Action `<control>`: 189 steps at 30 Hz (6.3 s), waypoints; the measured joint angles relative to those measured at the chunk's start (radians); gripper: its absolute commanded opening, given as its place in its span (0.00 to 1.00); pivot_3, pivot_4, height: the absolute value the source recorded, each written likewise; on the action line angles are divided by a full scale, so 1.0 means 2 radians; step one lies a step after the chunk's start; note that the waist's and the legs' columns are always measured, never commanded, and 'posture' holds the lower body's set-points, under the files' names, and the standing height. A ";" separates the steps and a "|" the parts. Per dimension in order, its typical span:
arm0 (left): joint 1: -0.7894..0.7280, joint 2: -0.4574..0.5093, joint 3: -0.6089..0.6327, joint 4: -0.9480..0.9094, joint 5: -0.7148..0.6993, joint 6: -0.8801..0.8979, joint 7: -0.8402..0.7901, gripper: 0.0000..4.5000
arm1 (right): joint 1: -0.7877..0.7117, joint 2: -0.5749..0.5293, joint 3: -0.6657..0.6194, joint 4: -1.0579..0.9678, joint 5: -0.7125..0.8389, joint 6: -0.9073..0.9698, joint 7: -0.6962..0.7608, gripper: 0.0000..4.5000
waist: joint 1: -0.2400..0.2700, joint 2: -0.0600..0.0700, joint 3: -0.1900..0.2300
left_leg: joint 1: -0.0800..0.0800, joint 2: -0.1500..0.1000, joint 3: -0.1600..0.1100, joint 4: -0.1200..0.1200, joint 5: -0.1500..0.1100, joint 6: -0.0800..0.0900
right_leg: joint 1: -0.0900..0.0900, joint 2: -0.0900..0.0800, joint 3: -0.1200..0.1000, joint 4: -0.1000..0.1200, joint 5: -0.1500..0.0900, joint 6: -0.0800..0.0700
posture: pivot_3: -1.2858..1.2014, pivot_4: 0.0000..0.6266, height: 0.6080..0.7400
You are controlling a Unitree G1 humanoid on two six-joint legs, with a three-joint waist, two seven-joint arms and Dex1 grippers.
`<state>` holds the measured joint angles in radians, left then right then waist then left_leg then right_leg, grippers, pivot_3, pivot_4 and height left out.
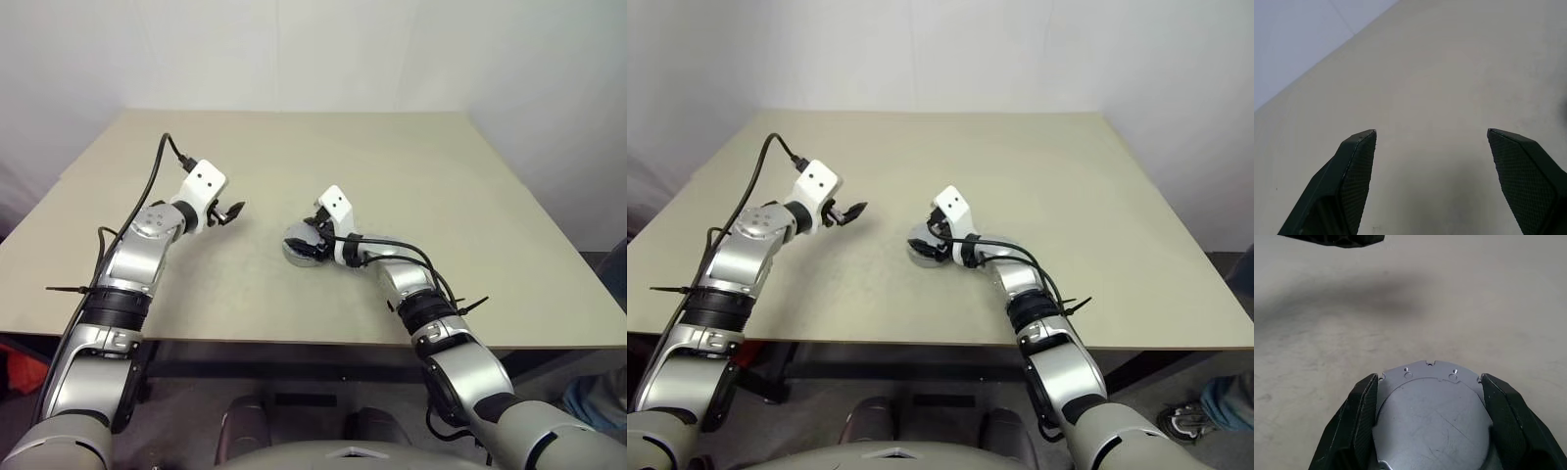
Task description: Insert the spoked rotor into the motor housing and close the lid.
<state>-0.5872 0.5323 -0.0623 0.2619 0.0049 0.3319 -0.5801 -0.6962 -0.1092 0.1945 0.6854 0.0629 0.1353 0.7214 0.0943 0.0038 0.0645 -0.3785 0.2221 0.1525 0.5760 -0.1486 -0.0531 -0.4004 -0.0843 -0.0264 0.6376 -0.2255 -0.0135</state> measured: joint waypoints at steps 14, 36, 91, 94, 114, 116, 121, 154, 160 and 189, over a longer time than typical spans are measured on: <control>0.001 0.000 0.000 -0.002 -0.001 0.002 0.002 0.85 | -0.016 -0.004 0.011 0.040 -0.019 -0.013 -0.038 0.72 | 0.001 0.003 0.000 | 0.007 -0.004 -0.002 -0.008 -0.001 0.001 | 0.009 -0.004 -0.007 -0.022 0.000 0.001 | 0.52 0.00 1.00; -0.049 -0.173 0.094 0.092 -0.176 0.180 0.017 0.01 | -0.002 -0.012 0.011 0.014 -0.019 -0.009 -0.031 0.72 | 0.001 0.002 0.000 | 0.007 -0.008 -0.002 -0.012 -0.002 0.003 | 0.008 -0.007 -0.005 -0.027 0.000 0.001 | 0.52 0.00 1.00; -0.141 -0.167 0.117 0.228 -0.234 0.375 -0.008 0.00 | 0.018 -0.026 0.007 -0.055 -0.016 0.045 -0.019 1.00 | 0.002 0.002 0.000 | 0.005 -0.008 -0.002 -0.018 -0.002 0.003 | 0.016 -0.013 -0.014 -0.036 0.000 0.001 | 0.52 0.00 1.00; -0.137 -0.168 0.121 0.221 -0.235 0.380 -0.008 0.00 | 0.018 -0.024 0.007 -0.056 -0.016 0.045 -0.018 1.00 | 0.002 0.002 0.000 | 0.005 -0.008 -0.001 -0.018 -0.002 0.003 | 0.015 -0.013 -0.014 -0.033 0.000 0.001 | 0.52 0.00 1.00; -0.120 -0.189 0.134 0.159 -0.260 0.425 -0.008 0.00 | 0.023 -0.027 0.004 -0.075 -0.009 0.055 0.001 1.00 | 0.002 0.002 0.000 | 0.005 -0.008 -0.001 -0.018 -0.002 0.003 | 0.016 -0.012 -0.014 -0.032 0.001 0.001 | 0.52 0.00 1.00; -0.120 -0.189 0.136 0.159 -0.262 0.426 -0.007 0.00 | 0.024 -0.028 0.004 -0.082 -0.006 0.064 0.002 1.00 | 0.002 0.002 0.000 | 0.005 -0.008 -0.001 -0.018 -0.002 0.003 | 0.016 -0.012 -0.014 -0.032 0.001 0.001 | 0.52 0.00 1.00; -0.120 -0.189 0.140 0.161 -0.266 0.426 0.003 0.00 | 0.024 -0.028 0.004 -0.088 -0.001 0.072 0.003 1.00 | 0.002 0.002 0.000 | 0.006 -0.008 -0.001 -0.018 -0.002 0.003 | 0.016 -0.012 -0.014 -0.029 0.003 0.000 | 0.52 0.00 1.00; -0.064 -0.153 0.170 0.117 -0.298 0.463 0.032 0.00 | 0.028 -0.029 0.011 -0.098 -0.001 0.077 0.000 1.00 | 0.002 0.001 -0.001 | 0.007 -0.008 -0.001 -0.018 -0.002 0.003 | 0.017 -0.012 -0.014 -0.026 0.001 0.002 | 0.52 0.00 1.00; -0.064 -0.156 0.171 0.115 -0.298 0.463 0.035 0.00 | 0.028 -0.031 0.011 -0.099 -0.001 0.079 0.000 1.00 | 0.003 0.001 -0.001 | 0.007 -0.008 -0.001 -0.018 -0.002 0.003 | 0.017 -0.012 -0.014 -0.026 0.002 0.001 | 0.52 0.00 1.00; -0.059 -0.184 0.173 0.103 -0.306 0.473 0.045 0.00 | 0.059 -0.082 0.003 -0.253 0.053 0.132 0.082 1.00 | 0.016 0.001 -0.001 | 0.005 -0.008 -0.001 -0.018 -0.001 0.003 | 0.018 -0.012 -0.014 -0.026 0.002 0.001 | 0.52 0.00 1.00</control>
<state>-0.7061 0.1637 0.2832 0.4678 -0.6074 1.2784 -0.4895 -0.5782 -0.2724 0.2005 0.1788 0.1698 0.4002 0.8862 0.1269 0.0061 0.0617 -0.3678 0.2066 0.1502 0.5406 -0.1515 -0.0475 -0.3652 -0.1078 -0.0537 0.5859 -0.2217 -0.0113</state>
